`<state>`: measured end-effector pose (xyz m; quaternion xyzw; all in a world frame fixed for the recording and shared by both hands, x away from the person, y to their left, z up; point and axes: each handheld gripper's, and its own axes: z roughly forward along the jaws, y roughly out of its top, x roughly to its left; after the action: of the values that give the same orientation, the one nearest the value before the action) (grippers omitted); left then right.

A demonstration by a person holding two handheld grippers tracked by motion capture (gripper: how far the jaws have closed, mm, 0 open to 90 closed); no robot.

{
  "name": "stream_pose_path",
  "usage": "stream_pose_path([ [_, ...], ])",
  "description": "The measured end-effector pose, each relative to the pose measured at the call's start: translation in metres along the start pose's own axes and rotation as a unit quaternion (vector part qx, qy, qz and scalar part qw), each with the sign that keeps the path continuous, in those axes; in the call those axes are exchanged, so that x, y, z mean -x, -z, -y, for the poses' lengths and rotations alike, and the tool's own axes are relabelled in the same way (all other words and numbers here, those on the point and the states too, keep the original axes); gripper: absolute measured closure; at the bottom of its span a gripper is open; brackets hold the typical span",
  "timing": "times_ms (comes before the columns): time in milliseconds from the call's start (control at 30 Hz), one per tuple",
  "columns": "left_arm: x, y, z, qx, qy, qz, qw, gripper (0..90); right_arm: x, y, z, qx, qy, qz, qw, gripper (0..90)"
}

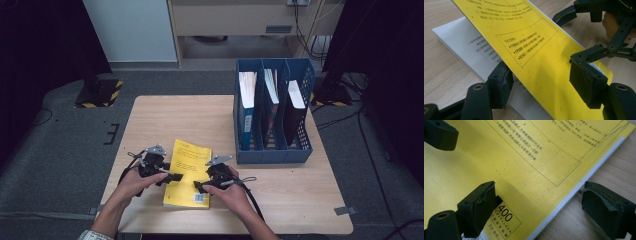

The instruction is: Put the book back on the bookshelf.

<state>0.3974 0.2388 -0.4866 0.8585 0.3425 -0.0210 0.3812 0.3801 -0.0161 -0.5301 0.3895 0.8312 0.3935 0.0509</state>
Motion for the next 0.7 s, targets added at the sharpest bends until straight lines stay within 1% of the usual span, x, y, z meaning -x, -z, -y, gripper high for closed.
stream_pose_path([
  [133,0.000,0.003,-0.001,0.001,-0.004,0.002,1.0000,34.7,0.000,0.000,0.000,0.000,0.000,-0.002,1.0000,12.5],
  [233,0.000,0.003,-0.002,0.000,-0.002,0.007,1.0000,34.0,0.000,0.000,0.000,0.000,0.001,-0.001,1.0000,12.6],
  [367,-0.001,-0.005,-0.003,-0.012,-0.003,0.001,0.9999,31.7,0.000,0.000,0.000,-0.001,-0.002,0.000,1.0000,12.5],
  [533,0.000,-0.013,-0.004,-0.023,-0.004,0.001,0.9997,31.6,0.000,0.000,0.000,-0.001,-0.001,-0.001,1.0000,12.5],
  [600,-0.001,-0.016,-0.005,-0.025,-0.003,0.005,0.9997,31.6,0.000,0.000,0.000,0.000,-0.001,-0.002,1.0000,12.5],
  [700,-0.001,-0.020,-0.006,-0.031,-0.007,0.009,0.9995,31.6,0.000,0.000,0.000,-0.002,-0.002,-0.004,1.0000,12.5],
])
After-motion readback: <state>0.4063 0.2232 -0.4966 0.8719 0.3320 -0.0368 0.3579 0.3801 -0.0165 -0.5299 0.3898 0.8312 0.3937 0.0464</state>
